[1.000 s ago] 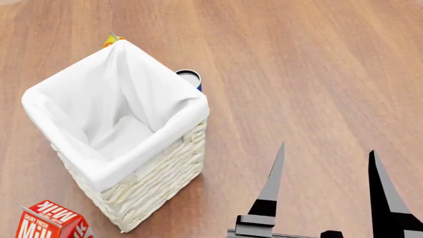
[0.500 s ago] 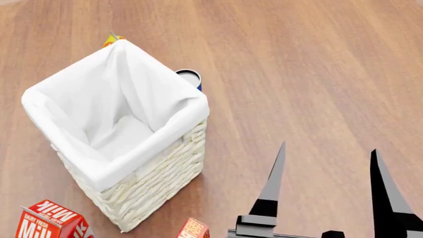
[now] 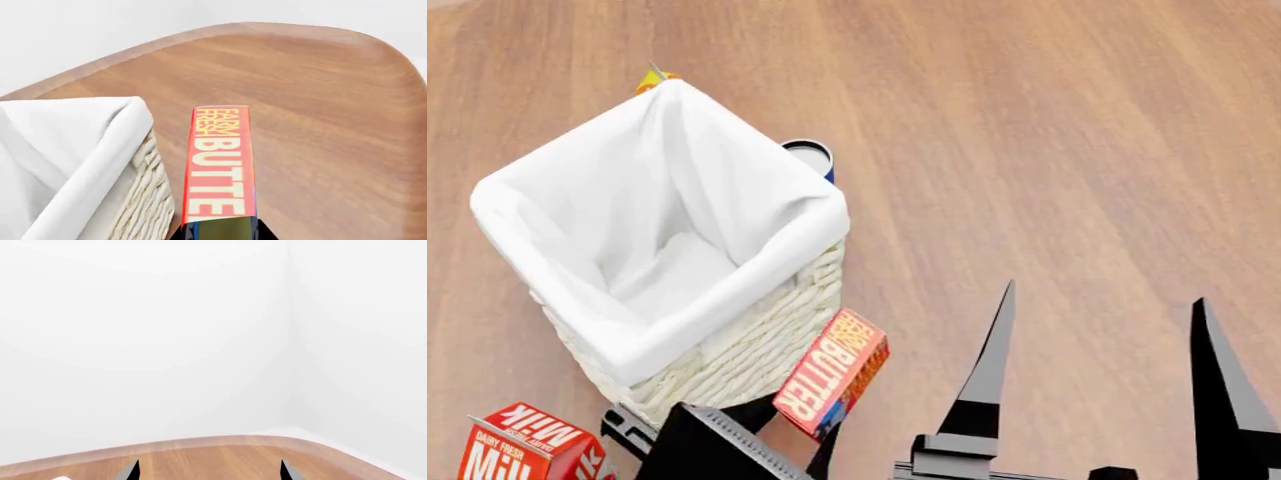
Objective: Pick up the butter and put it in the basket.
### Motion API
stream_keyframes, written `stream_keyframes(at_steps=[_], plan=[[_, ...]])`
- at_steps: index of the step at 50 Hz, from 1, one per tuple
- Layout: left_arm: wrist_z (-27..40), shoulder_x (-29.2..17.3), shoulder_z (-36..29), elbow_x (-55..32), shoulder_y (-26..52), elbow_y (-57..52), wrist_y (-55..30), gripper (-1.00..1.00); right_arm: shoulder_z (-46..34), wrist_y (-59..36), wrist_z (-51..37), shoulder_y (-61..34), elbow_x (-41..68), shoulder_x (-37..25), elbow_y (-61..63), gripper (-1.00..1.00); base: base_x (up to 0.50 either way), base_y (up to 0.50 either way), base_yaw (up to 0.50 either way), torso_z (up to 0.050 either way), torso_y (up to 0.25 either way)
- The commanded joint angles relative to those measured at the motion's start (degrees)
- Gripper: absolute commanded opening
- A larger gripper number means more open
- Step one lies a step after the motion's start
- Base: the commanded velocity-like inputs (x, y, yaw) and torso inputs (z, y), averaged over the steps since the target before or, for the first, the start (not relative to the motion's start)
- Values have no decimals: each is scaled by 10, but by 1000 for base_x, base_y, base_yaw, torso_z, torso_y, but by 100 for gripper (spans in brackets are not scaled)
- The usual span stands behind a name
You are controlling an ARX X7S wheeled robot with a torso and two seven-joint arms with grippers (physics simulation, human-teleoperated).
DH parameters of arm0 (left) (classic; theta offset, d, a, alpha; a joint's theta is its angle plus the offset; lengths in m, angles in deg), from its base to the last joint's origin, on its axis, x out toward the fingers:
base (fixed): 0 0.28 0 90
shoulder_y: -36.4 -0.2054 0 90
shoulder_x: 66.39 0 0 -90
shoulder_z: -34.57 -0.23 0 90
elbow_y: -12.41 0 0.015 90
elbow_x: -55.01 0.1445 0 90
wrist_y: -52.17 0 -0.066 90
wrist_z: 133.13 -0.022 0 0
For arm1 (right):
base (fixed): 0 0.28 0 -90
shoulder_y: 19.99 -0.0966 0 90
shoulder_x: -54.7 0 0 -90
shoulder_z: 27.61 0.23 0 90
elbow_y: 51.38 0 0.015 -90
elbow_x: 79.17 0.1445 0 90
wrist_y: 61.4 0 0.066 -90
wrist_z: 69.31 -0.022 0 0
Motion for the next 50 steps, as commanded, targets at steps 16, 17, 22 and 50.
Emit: stream_keyframes(at_steps=[16,17,22,50], plan=[[0,29,85,-51,204,-64,-171,-100,0,-4,-6,-2,6,-6,7,100,0,0,0,0,1],[1,29,89,-52,210,-63,-173,-100,1,-4,-7,-2,6,-6,7,100,0,0,0,0,0],[-4,26,107,-54,242,-41,-183,-100,0,2,-6,-1,6,-6,3,100,0,0,0,3,2],[-124,-58,65,-54,464,125,-245,-100,-1,4,-10,-3,11,-10,3,100,0,0,0,0,1]])
